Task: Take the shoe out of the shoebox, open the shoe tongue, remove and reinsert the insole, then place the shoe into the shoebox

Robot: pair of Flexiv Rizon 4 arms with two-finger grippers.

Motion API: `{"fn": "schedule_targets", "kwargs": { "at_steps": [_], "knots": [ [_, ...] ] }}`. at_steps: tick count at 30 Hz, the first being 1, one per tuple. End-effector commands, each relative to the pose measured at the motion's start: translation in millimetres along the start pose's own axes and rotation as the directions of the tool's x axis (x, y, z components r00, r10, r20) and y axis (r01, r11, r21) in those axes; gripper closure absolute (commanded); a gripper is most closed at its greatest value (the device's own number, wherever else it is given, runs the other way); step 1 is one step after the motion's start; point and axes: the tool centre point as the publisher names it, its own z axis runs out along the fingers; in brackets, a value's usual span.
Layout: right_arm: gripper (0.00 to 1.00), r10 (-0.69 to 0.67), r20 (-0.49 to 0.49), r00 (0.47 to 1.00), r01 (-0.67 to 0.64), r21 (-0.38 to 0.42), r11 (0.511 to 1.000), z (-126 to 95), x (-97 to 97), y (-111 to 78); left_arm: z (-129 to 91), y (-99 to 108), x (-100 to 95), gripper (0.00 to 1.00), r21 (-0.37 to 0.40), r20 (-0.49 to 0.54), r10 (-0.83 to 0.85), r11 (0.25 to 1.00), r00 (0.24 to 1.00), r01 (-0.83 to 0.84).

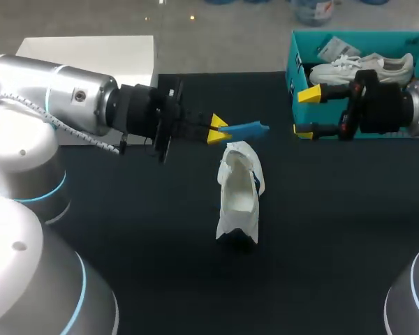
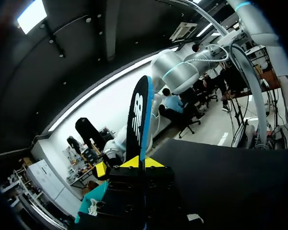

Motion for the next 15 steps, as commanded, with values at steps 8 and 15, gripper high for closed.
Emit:
{"fn": "schedule_targets", "kwargs": {
  "at_steps": [8,15],
  "knots": [
    [0.00,0.004,0.002,1.000,-0.004,-0.011,1.000,5.3,-1.4,-3.3,0.6,12.9,-12.5,1.00,-0.089,-0.103,0.349,0.930,0.932,-0.358],
    [0.00,0.014,-0.012,1.000,-0.014,-0.002,1.000,12.4,-1.2,-2.5,0.6,12.9,-12.5,1.00,-0.089,-0.103,0.349,0.930,0.932,-0.358]
  ]
}}
